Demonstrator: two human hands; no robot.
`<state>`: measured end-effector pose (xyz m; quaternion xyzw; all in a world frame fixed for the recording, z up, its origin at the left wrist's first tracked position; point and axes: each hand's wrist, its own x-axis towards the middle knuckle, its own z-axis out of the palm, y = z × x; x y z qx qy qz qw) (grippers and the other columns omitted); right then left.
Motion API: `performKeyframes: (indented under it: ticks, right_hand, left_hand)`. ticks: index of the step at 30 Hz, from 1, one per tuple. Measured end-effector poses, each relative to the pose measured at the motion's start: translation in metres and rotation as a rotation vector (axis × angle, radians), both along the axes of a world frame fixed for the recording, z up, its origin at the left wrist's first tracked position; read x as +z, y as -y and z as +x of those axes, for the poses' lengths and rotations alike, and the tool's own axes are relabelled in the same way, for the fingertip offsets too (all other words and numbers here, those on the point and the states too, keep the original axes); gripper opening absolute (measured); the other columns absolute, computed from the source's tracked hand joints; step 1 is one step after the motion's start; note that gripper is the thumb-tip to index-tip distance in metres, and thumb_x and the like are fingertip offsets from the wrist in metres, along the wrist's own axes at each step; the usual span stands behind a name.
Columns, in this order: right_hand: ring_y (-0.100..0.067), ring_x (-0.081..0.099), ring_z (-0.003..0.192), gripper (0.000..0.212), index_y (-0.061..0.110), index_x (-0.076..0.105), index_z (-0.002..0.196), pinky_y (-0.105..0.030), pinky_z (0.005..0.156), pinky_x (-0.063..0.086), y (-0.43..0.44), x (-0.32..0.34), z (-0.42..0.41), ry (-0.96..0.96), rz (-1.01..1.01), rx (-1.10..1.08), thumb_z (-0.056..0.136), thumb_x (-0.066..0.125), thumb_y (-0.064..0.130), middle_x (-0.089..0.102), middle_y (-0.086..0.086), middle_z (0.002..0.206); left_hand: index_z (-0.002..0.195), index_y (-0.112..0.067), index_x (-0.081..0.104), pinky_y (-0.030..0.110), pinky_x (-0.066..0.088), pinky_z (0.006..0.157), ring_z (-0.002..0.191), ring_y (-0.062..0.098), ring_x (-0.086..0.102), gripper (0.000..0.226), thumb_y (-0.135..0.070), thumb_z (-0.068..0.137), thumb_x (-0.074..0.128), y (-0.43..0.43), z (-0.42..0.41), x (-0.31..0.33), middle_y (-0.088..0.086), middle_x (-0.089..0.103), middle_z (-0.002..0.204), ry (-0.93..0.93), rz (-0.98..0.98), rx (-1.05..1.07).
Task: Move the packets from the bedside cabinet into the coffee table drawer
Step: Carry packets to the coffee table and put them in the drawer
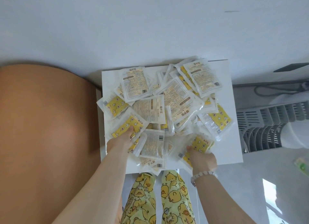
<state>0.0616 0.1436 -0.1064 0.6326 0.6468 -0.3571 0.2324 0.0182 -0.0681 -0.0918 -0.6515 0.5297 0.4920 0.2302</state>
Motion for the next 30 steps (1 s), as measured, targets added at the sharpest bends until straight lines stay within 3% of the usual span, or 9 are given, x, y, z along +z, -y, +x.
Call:
performKeyframes:
  ticks: [2,5,8,11,15,17,20,25,30]
  right_hand:
    - [-0.031,0.060,0.096,0.045,0.006,0.054,0.101,-0.033,0.072,0.045,0.001,0.003,0.003,0.019,0.005,0.009,0.073,0.078,0.032,0.058,-0.010,0.092]
    - [-0.031,0.059,0.092,0.040,0.007,0.052,0.098,-0.034,0.073,0.046,0.001,0.006,0.010,0.027,-0.012,0.009,0.074,0.077,0.027,0.056,-0.008,0.089]
    - [-0.027,0.055,0.080,0.030,0.006,0.057,0.093,-0.032,0.072,0.047,-0.001,0.012,0.019,0.052,-0.042,0.048,0.078,0.073,0.026,0.054,-0.005,0.076]
    - [-0.025,0.051,0.079,0.025,0.010,0.050,0.085,-0.030,0.070,0.042,-0.003,0.025,0.024,0.035,-0.065,0.059,0.081,0.070,0.025,0.049,-0.001,0.069]
    - [-0.025,0.050,0.080,0.027,0.009,0.050,0.086,-0.031,0.071,0.041,-0.004,0.052,0.021,-0.025,-0.067,-0.007,0.081,0.071,0.024,0.051,-0.003,0.072]
    - [-0.026,0.052,0.082,0.028,0.006,0.054,0.095,-0.031,0.072,0.041,-0.004,0.072,0.014,-0.061,-0.066,-0.040,0.081,0.072,0.024,0.055,-0.005,0.077]
    - [-0.032,0.059,0.101,0.050,-0.001,0.055,0.118,-0.032,0.076,0.043,-0.002,0.107,0.000,-0.110,-0.056,-0.059,0.080,0.073,0.027,0.063,-0.016,0.108]
    - [-0.029,0.058,0.096,0.051,0.000,0.055,0.117,-0.030,0.074,0.044,-0.003,0.174,-0.031,-0.252,-0.088,-0.111,0.079,0.074,0.027,0.062,-0.012,0.107]
    - [-0.028,0.054,0.116,0.066,-0.001,0.044,0.134,-0.029,0.077,0.041,-0.019,0.248,-0.059,-0.424,-0.098,-0.183,0.082,0.072,0.029,0.055,-0.013,0.127]
  left_hand:
    - [0.105,-0.015,0.054,0.034,0.044,0.081,0.091,0.018,0.061,0.053,-0.043,0.069,0.081,0.004,0.006,-0.004,-0.006,0.061,0.091,0.009,0.015,0.062]
    - [0.095,-0.015,0.053,0.030,0.043,0.075,0.080,0.017,0.058,0.040,-0.033,0.072,0.081,0.007,0.017,-0.006,-0.006,0.057,0.079,-0.035,-0.035,0.099]
    - [0.096,-0.015,0.055,0.028,0.043,0.068,0.079,0.016,0.055,0.031,-0.022,0.077,0.078,0.006,0.028,0.007,-0.003,0.057,0.080,-0.072,-0.063,0.154]
    - [0.104,-0.012,0.060,0.028,0.048,0.059,0.084,0.020,0.062,0.037,-0.021,0.074,0.080,0.011,0.037,0.010,0.001,0.063,0.095,-0.069,-0.076,0.129]
    - [0.110,-0.013,0.064,0.042,0.055,0.080,0.091,0.027,0.067,0.046,-0.022,0.070,0.084,0.013,0.042,0.027,0.005,0.069,0.103,-0.095,-0.061,0.108]
    - [0.109,-0.013,0.063,0.040,0.055,0.079,0.091,0.027,0.066,0.043,-0.020,0.071,0.082,0.011,0.039,0.041,0.004,0.068,0.101,-0.128,-0.039,0.088]
    - [0.105,-0.013,0.064,0.040,0.054,0.082,0.089,0.025,0.066,0.041,-0.024,0.070,0.083,0.005,0.025,0.072,0.002,0.068,0.098,-0.171,0.019,0.036]
    - [0.113,-0.012,0.061,0.045,0.053,0.089,0.096,0.027,0.066,0.050,-0.020,0.069,0.084,-0.011,-0.012,0.133,0.004,0.068,0.107,-0.294,0.093,-0.032]
    - [0.128,-0.011,0.052,0.043,0.047,0.096,0.108,0.028,0.059,0.075,-0.034,0.064,0.085,-0.039,-0.050,0.196,0.004,0.061,0.120,-0.408,0.135,-0.183]
